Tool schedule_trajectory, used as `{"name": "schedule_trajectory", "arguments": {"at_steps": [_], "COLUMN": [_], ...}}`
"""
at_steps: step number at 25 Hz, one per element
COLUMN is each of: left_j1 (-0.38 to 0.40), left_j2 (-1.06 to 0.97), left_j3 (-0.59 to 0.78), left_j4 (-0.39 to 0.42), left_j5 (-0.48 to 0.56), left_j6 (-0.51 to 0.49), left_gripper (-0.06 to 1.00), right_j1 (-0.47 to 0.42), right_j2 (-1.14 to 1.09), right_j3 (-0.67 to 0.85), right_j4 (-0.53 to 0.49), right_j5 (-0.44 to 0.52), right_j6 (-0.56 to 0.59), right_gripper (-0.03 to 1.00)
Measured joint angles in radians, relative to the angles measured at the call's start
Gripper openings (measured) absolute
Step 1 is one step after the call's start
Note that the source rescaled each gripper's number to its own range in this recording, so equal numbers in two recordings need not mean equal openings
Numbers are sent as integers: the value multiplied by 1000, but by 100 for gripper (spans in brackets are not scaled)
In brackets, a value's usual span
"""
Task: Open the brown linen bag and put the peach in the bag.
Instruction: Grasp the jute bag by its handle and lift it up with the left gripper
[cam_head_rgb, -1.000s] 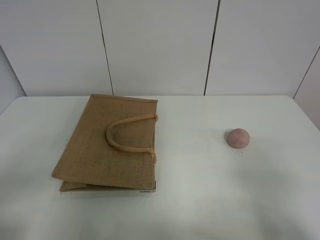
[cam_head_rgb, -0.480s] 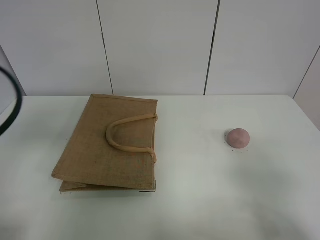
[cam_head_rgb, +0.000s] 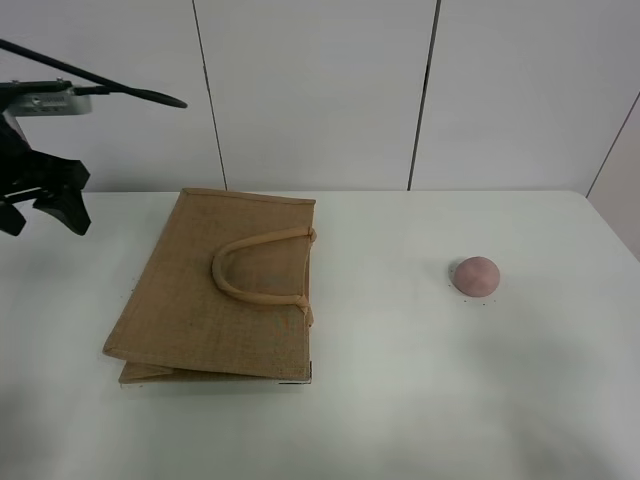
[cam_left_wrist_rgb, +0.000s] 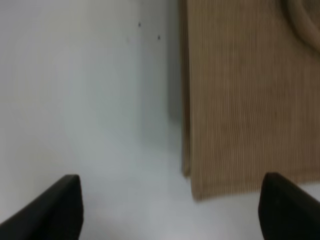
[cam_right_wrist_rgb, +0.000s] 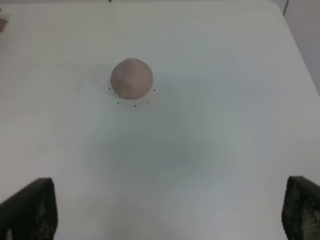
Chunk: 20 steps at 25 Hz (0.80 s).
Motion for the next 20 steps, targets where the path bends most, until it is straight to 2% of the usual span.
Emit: {"name": "schedule_trajectory", "arguments": {"at_steps": [7, 12, 16, 20], "left_j1": [-131, -236, -257, -257], "left_j2": [238, 376, 480, 556], "left_j3": [-191, -321, -387, -416], "left_j4": [-3, -45, -61, -62], "left_j5": [32, 35, 33, -12], "left_j6": [-91, -130, -138, -148], "left_gripper": [100, 100, 100, 100], "right_j1": [0, 0, 0, 0], "right_j2": [0, 0, 0, 0], "right_j3": [0, 0, 0, 0], "right_j4": [0, 0, 0, 0], "right_j5": [0, 0, 0, 0], "right_j6": [0, 0, 0, 0], "right_gripper": [100, 100, 100, 100]}}
